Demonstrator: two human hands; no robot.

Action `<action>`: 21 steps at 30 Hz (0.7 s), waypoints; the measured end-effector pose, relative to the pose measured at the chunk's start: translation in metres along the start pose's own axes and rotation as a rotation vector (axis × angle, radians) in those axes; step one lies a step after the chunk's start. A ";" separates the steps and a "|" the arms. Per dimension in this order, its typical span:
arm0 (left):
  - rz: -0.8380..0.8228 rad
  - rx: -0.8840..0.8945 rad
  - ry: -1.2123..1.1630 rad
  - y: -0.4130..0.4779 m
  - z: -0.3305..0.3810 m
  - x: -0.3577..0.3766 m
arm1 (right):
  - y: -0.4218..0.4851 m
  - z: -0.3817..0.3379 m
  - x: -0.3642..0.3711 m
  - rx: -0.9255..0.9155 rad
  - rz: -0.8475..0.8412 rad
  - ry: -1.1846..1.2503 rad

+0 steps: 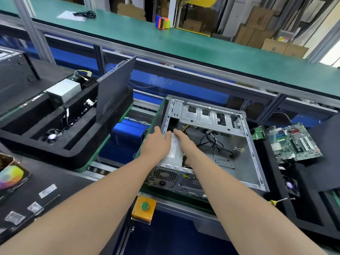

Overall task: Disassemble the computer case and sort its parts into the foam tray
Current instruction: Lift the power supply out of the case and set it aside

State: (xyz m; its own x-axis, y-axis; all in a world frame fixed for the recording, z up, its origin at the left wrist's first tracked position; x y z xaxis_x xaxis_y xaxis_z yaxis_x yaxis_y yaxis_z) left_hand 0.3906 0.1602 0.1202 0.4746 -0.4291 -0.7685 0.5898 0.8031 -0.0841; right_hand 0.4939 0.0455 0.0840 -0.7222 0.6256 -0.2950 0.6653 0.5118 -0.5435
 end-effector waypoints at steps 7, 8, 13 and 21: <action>-0.015 0.006 0.017 0.003 -0.001 0.002 | 0.017 0.002 0.012 -0.024 -0.079 0.034; -0.011 0.010 0.015 0.002 -0.001 0.001 | 0.019 0.004 0.012 -0.009 -0.083 0.052; -0.006 0.017 -0.001 0.000 -0.001 0.001 | 0.018 0.006 0.007 0.000 -0.030 0.056; 0.005 0.017 -0.018 -0.001 0.002 -0.003 | 0.012 0.001 0.001 -0.007 0.031 0.043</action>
State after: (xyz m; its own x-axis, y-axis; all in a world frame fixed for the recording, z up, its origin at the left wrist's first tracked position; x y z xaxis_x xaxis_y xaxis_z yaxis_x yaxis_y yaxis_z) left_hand 0.3903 0.1600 0.1236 0.4889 -0.4327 -0.7574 0.5983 0.7982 -0.0699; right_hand 0.5009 0.0516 0.0765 -0.6928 0.6656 -0.2774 0.6884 0.4959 -0.5294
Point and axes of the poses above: each hand's wrist, its own y-axis towards the middle knuckle, its own x-axis out of the palm, z = x × y, the point moved 10 cm from there along y, towards the middle knuckle, and after that the axes turned 2 degrees about -y, right-handed, at the moved point
